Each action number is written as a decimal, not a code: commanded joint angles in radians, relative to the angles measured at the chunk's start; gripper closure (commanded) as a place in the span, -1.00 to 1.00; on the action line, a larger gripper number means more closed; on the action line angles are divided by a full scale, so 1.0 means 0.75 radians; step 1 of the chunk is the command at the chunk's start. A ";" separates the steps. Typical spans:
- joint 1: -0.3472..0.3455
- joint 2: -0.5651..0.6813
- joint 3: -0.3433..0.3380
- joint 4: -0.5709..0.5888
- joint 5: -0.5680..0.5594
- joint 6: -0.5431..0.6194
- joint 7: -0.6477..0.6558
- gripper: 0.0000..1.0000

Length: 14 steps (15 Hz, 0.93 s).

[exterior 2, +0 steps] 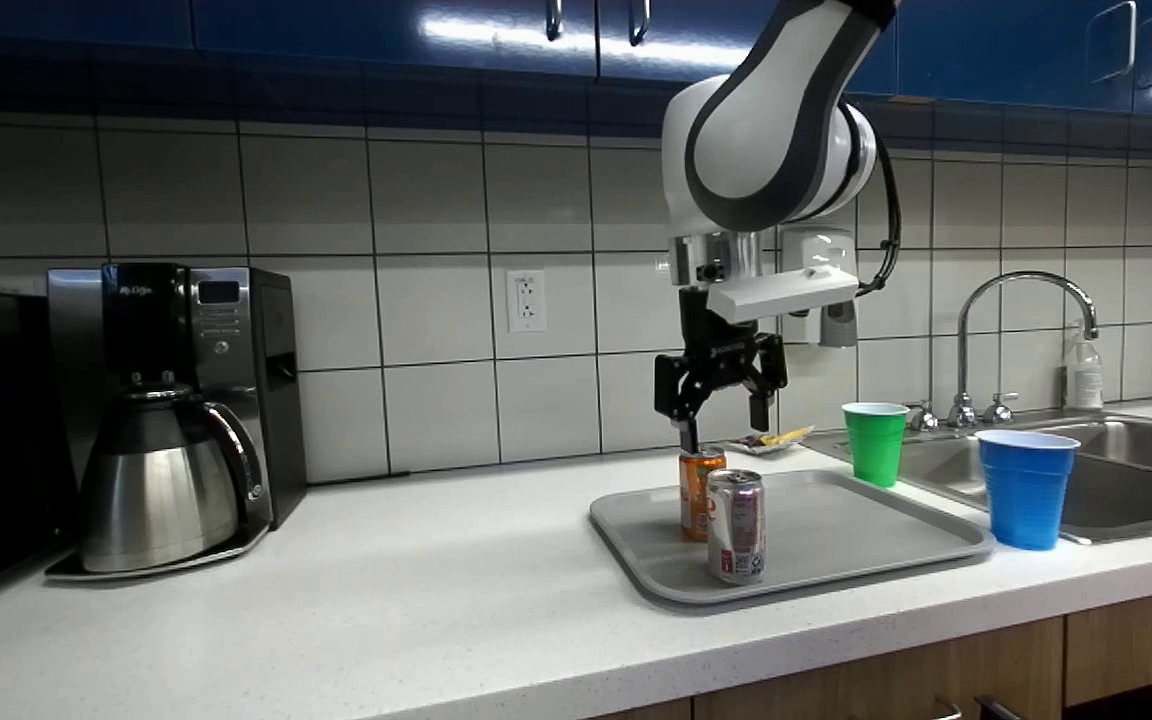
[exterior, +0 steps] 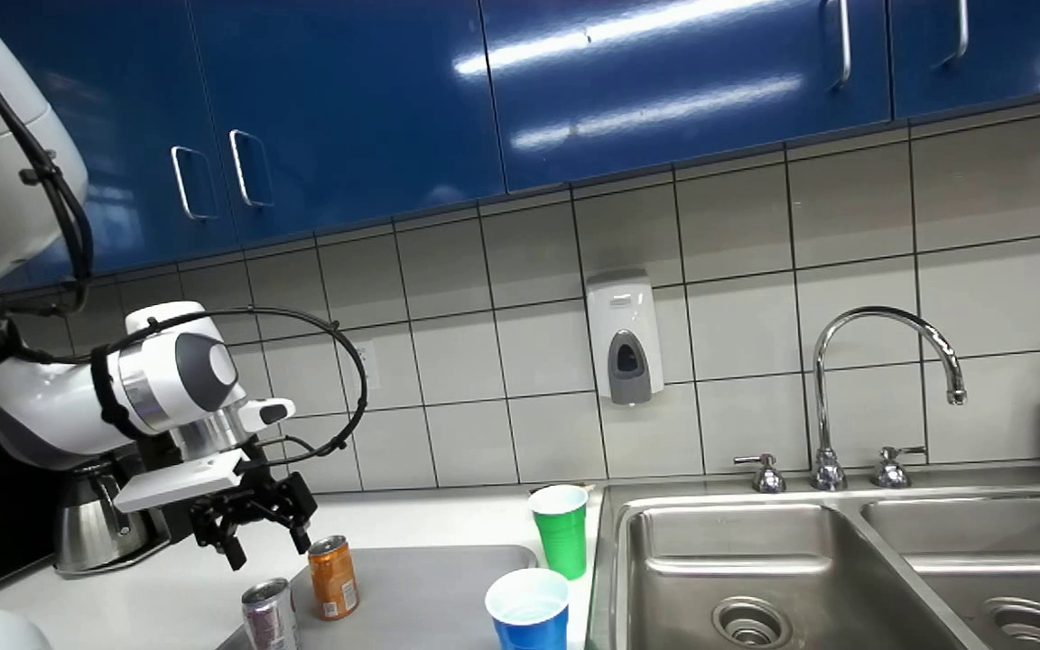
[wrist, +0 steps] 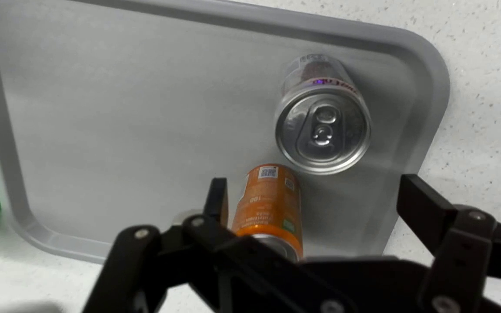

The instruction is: Put the Fanta and Coke cans on the grey tray

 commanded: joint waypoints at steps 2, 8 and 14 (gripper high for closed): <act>-0.034 -0.137 0.028 -0.029 -0.026 -0.052 0.060 -1.00; -0.041 -0.318 0.052 -0.068 -0.007 -0.127 0.069 -1.00; -0.047 -0.533 0.071 -0.126 0.010 -0.244 0.059 -1.00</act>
